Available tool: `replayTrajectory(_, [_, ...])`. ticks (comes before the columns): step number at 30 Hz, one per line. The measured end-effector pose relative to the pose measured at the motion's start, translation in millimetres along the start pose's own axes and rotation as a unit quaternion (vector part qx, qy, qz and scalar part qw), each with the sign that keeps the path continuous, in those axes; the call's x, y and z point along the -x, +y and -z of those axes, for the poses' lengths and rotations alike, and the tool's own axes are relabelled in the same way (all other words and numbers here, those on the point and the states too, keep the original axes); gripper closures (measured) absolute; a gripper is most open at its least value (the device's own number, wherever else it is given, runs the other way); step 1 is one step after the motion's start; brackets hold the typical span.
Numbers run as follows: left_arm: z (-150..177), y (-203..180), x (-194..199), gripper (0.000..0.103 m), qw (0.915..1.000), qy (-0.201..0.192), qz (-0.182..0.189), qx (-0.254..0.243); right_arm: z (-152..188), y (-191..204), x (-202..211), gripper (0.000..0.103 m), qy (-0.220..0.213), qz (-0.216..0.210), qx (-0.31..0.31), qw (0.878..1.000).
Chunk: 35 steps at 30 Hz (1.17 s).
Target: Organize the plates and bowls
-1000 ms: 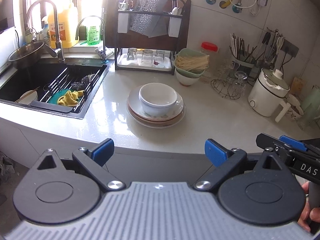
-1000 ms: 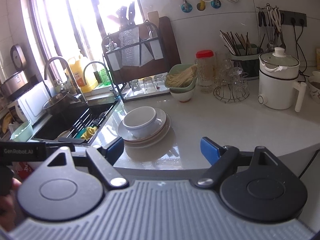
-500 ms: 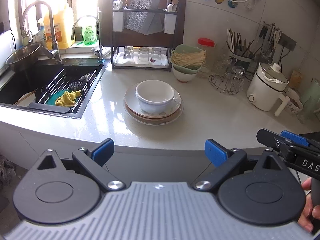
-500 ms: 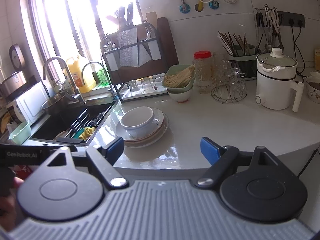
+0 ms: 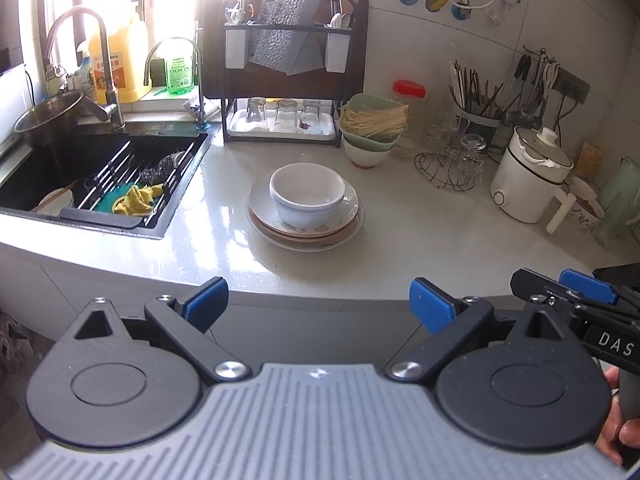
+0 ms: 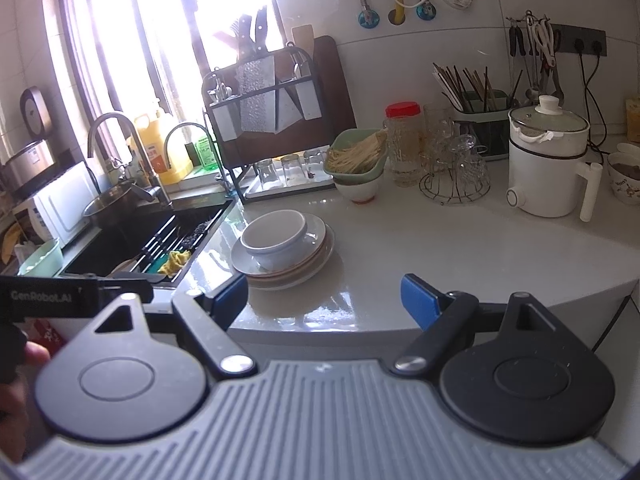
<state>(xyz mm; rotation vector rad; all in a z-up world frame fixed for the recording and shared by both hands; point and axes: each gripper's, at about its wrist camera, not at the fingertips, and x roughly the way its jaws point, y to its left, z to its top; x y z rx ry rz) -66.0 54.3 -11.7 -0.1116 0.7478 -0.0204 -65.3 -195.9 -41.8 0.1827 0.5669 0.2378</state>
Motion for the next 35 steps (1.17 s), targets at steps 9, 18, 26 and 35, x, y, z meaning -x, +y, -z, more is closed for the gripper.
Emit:
replayTrajectory(9, [-0.6,-4.9,5.2,0.004,0.9999,-0.007,-0.009,0.001,1.5,-4.2,5.2,0.018,-0.007,0.001,-0.005,1.0])
replayTrajectory(18, [1.6,-10.3,8.4,0.004,0.9999,-0.007,-0.009,-0.002,2.5,-4.8,6.6,0.018,-0.008,0.002,0.0,1.0])
replayTrajectory(26, [5.7,-9.6,15.2,0.004,0.9998,-0.015,-0.011,0.008,2.2,-6.3,9.4,0.018,-0.011,0.003,0.001,1.0])
replayTrajectory(35, [9.4,-7.5,19.7,0.004,0.9994,-0.02,-0.022,0.017,2.3,-5.1,11.4,0.018,-0.014,-0.005,0.008,1.0])
